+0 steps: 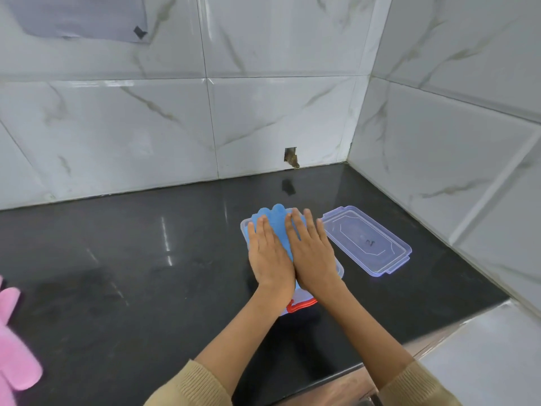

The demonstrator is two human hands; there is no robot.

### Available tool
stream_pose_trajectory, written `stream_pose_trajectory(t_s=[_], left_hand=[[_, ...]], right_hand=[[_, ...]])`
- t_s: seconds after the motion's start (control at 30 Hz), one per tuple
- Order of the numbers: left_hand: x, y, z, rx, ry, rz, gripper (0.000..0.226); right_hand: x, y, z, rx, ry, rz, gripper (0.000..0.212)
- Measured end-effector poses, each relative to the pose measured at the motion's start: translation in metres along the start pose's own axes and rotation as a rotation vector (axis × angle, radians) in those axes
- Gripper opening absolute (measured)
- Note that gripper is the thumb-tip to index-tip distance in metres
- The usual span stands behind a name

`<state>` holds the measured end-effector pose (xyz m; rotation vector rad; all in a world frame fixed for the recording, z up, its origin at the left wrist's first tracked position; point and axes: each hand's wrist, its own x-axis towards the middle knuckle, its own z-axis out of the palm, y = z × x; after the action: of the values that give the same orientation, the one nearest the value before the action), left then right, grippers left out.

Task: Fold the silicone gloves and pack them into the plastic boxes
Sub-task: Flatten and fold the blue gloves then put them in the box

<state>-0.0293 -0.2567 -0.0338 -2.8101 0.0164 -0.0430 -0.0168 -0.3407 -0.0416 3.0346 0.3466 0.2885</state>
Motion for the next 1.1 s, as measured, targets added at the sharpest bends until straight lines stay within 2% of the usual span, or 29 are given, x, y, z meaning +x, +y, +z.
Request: stream_pose_trajectory(t_s=[0.13, 0.23, 0.33, 0.47, 0.63, 0.7, 0.77, 0.83, 0.9, 0.93, 1.0, 1.1], left_hand=[[0.008, 0.004, 0.004, 0.155, -0.153, 0.010, 0.074], [0.012, 0.010, 0.011, 0.202, -0.214, 0.018, 0.082], [0.017, 0.015, 0.019, 0.218, -0.294, 0.036, 0.083], [0.022, 0.020, 0.016, 0.252, -0.376, 0.071, 0.083], [0.021, 0.018, 0.004, 0.145, -0.440, 0.103, 0.083], [0.018, 0.012, 0.002, 0.153, -0.374, 0.163, 0.081], [0.015, 0.004, 0.003, 0.099, -0.195, 0.186, 0.072], [0.011, -0.005, 0.012, -0.227, 0.048, 0.094, 0.065], [0.007, -0.014, 0.023, -0.682, 0.222, -0.050, 0.062], [0.006, -0.016, 0.028, -0.933, 0.237, -0.108, 0.061], [0.003, -0.015, 0.038, -1.398, 0.160, -0.135, 0.058], [-0.003, -0.009, 0.044, -1.874, 0.012, -0.129, 0.058]], right_hand=[[0.013, 0.007, 0.009, -0.107, -0.168, -0.179, 0.073], [0.020, 0.010, 0.023, -0.153, -0.366, -0.206, 0.079], [0.026, 0.012, 0.033, -0.166, -0.485, -0.234, 0.079], [0.033, 0.014, 0.035, -0.224, -0.555, -0.295, 0.075], [0.035, 0.010, 0.026, -0.271, -0.619, -0.308, 0.079], [0.032, 0.008, 0.021, -0.186, -0.594, -0.294, 0.077], [0.029, 0.011, 0.019, -0.031, -0.437, -0.266, 0.067], [0.026, 0.020, 0.019, 0.050, -0.228, -0.225, 0.059], [0.021, 0.029, 0.020, 0.058, -0.069, -0.168, 0.058], [0.020, 0.033, 0.021, 0.072, -0.025, -0.130, 0.058], [0.018, 0.040, 0.019, 0.132, -0.004, -0.043, 0.056], [0.013, 0.053, 0.016, 0.426, -0.041, 0.106, 0.052]])
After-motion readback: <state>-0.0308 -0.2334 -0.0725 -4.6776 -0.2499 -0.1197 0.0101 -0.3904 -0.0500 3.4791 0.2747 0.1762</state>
